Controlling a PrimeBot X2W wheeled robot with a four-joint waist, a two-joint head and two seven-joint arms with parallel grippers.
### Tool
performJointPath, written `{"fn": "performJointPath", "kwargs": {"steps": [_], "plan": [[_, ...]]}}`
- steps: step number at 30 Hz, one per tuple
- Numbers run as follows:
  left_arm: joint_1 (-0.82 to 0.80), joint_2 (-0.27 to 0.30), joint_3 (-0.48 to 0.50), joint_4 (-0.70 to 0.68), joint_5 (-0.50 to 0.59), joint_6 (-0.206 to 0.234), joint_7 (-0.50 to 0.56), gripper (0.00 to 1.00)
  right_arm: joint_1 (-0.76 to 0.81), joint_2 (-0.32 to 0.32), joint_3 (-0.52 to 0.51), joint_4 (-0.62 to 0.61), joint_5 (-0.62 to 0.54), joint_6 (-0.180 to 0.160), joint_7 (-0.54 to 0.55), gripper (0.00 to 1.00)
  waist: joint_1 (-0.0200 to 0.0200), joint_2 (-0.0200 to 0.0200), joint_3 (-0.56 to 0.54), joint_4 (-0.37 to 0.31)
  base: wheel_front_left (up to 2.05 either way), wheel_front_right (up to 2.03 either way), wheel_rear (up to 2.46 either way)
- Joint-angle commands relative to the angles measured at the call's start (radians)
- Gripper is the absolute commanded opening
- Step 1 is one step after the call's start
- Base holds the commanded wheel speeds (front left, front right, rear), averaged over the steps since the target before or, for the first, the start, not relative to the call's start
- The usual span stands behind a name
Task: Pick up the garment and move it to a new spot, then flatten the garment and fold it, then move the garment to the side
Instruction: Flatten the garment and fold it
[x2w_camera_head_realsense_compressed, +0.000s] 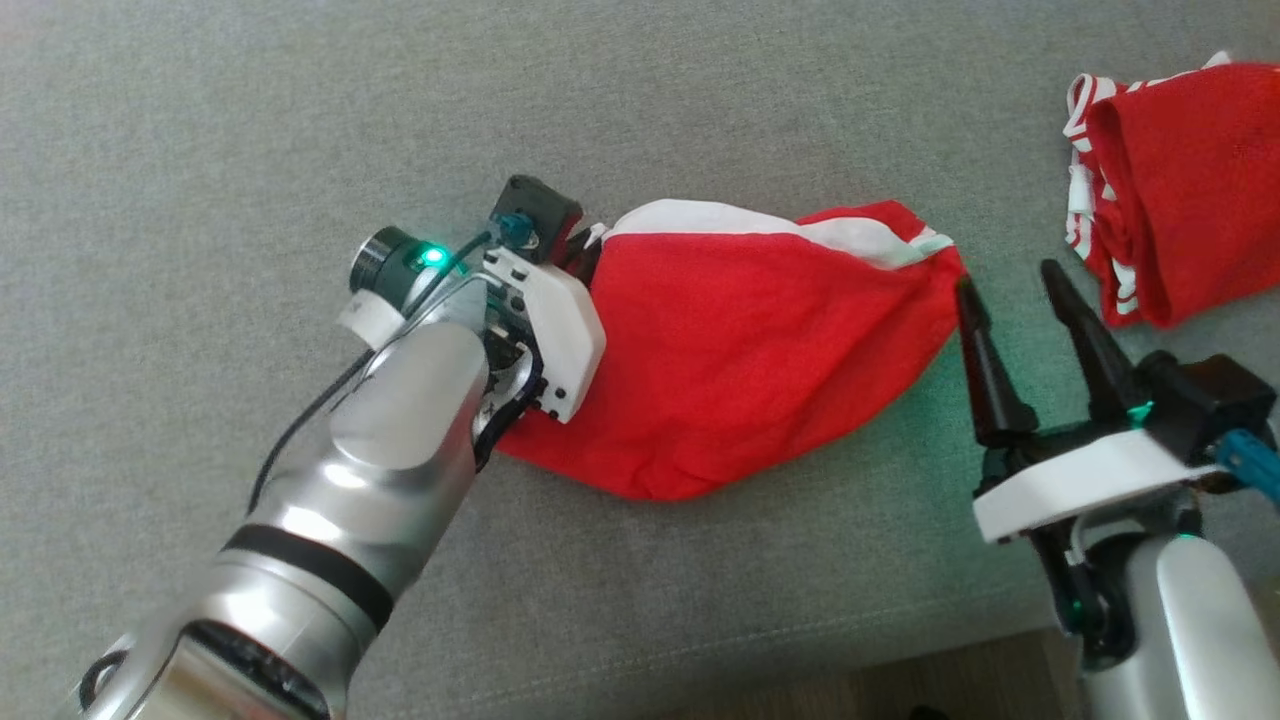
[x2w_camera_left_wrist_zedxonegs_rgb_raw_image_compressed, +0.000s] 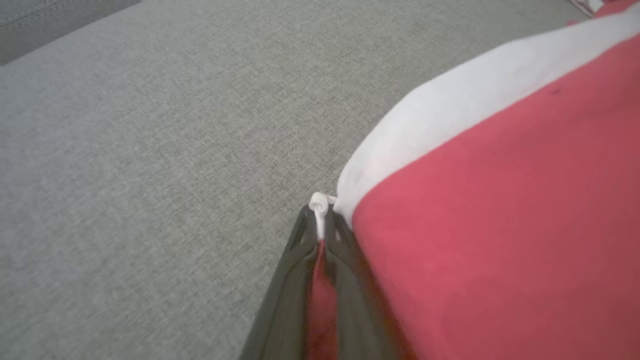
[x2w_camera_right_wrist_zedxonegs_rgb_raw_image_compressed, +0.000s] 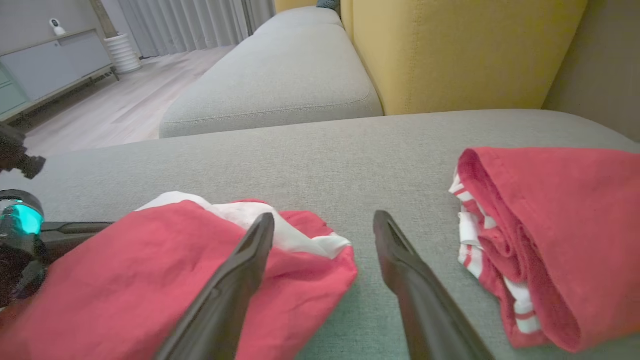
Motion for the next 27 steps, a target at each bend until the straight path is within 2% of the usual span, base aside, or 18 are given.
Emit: {"fn": "performJointPath", "kwargs": {"steps": [1, 6, 12, 17, 27], "plan": [[0.0, 0.016, 0.003, 0.01, 0.001, 0.005, 0.006, 0.0, -0.028, -0.001, 0.013, -0.03, 0.002, -0.001, 0.004, 1.0, 0.0, 0.0, -0.001, 0.002, 0.0, 0.0, 0.0], [-0.015, 0.016, -0.003, 0.021, -0.013, 0.035, -0.036, 0.0, -0.039, -0.016, -0.016, -0.016, 0.01, -0.001, 0.01, 1.0, 0.0, 0.0, -0.008, 0.011, 0.0, 0.0, 0.0], [-0.017, 0.016, -0.003, 0.017, -0.047, 0.057, -0.082, 0.0, -0.08, -0.103, -0.048, 0.057, 0.041, -0.001, 0.061, 1.0, 0.0, 0.0, -0.018, 0.032, 0.0, 0.0, 0.0], [-0.019, 0.016, -0.021, 0.003, -0.068, 0.063, -0.111, 0.0, -0.14, -0.172, 0.012, 0.149, 0.097, -0.001, 0.129, 1.0, 0.0, 0.0, -0.014, 0.055, 0.0, 0.0, 0.0], [-0.034, 0.016, -0.064, -0.017, -0.107, 0.074, -0.142, 0.0, -0.289, -0.262, 0.152, 0.316, 0.186, -0.001, 0.211, 1.0, 0.0, 0.0, 0.006, 0.076, 0.0, 0.0, 0.0]]}}
